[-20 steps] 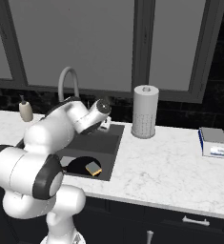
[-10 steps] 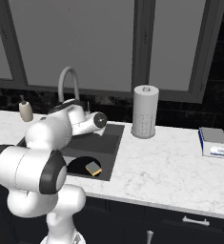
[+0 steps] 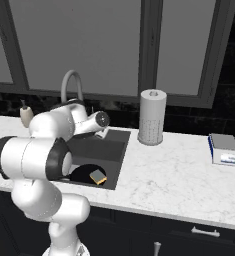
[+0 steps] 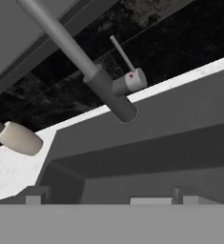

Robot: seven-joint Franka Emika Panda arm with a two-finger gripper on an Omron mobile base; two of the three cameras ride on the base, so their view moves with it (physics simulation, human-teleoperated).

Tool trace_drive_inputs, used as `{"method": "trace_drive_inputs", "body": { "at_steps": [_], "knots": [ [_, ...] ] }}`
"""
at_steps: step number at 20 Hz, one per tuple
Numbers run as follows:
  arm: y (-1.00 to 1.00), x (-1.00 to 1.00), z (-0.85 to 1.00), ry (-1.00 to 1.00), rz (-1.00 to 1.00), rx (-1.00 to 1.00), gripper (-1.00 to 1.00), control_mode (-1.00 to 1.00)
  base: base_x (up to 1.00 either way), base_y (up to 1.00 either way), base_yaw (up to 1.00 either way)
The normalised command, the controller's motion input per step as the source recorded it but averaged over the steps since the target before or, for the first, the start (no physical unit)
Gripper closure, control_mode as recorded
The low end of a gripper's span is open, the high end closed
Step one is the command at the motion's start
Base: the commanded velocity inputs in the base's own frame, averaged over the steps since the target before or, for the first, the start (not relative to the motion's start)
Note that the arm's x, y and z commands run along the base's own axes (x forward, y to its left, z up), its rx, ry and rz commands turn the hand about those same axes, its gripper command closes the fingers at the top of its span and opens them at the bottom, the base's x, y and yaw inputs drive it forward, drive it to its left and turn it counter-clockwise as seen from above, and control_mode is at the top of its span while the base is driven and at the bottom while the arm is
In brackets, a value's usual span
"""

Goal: Pick the pan and sponge and place them into the sink. Then turn on the water.

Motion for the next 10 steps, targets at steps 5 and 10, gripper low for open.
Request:
{"method": "trace_drive_inputs", "body": {
  "at_steps": [5,10],
  "knots": [
    [0.00,0.29,0.00,0.00,-0.02,0.11,-1.00,-1.00,0.00,0.00,0.00],
    [0.00,0.22,0.00,0.00,-0.02,0.02,-1.00,-1.00,0.00,0.00,0.00]
  ]
}}
